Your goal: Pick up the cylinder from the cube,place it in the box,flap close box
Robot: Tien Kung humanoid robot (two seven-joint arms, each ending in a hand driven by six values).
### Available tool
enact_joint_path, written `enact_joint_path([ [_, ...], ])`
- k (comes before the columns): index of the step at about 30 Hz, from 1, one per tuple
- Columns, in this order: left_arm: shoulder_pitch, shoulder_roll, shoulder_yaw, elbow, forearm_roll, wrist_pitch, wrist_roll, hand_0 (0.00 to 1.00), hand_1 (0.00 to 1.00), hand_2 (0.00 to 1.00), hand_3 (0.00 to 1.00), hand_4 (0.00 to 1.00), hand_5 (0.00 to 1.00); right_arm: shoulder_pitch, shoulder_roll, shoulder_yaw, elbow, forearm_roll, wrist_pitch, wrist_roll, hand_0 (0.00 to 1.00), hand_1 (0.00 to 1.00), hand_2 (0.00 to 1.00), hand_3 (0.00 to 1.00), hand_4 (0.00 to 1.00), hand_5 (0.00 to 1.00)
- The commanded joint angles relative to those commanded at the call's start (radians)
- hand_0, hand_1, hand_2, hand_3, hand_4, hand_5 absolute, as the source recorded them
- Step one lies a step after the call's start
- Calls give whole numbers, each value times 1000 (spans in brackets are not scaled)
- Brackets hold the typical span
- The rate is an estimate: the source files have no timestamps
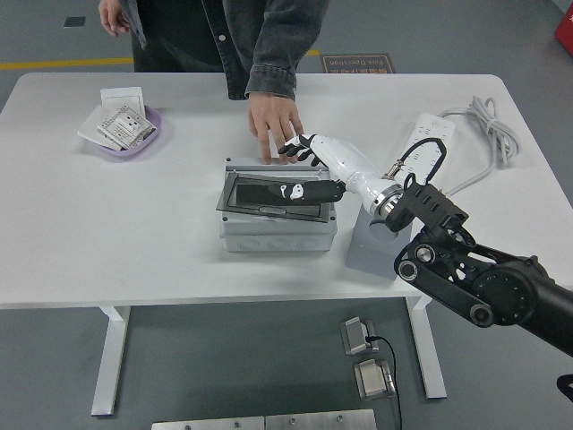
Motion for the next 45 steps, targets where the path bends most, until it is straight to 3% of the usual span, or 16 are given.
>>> enact_joint_path([
  [8, 1, -1, -3, 0, -2, 1, 1, 637, 659, 551, 616, 662, 349, -117, -8, 180, 58, -143, 14, -49, 542, 641, 717, 704, 893, 545],
  [13, 4, 1, -6, 0, -1, 1, 3, 637, 659, 551, 616, 662, 348, -208, -6, 313, 90, -200, -9, -49, 540, 637, 713, 704, 891, 545],
  [26, 3, 7, -5, 0, -3, 0, 2, 637, 660, 551, 616, 662, 348, -474, 13, 661, 201, -24, -67, 49, 463, 587, 686, 694, 900, 595],
  [32, 1, 9, -2, 0, -7, -1, 1, 637, 659, 551, 616, 662, 349, -614, 27, 795, 221, 73, -80, 172, 429, 562, 652, 681, 902, 628],
  [33, 0, 9, -1, 0, -9, -1, 0, 637, 659, 551, 616, 662, 350, -633, 29, 809, 221, 79, -81, 188, 361, 517, 638, 676, 905, 599],
  [38, -2, 8, 10, 0, -24, 1, -4, 637, 659, 551, 616, 662, 350, -714, 27, 852, 224, 29, -61, 216, 361, 517, 638, 676, 905, 599],
  [39, -2, 8, 12, 0, -27, 1, -5, 637, 659, 552, 616, 662, 350, -723, 24, 855, 225, 9, -57, 211, 504, 641, 748, 781, 908, 524],
  [44, -1, 3, 14, 0, -30, 1, -5, 637, 659, 552, 616, 662, 350, -740, 15, 857, 230, -109, -43, 154, 504, 641, 748, 781, 908, 524],
  [45, -2, 3, 13, 0, -30, 1, -5, 637, 658, 552, 616, 662, 350, -740, 14, 853, 229, -130, -43, 146, 870, 884, 982, 998, 948, 327],
])
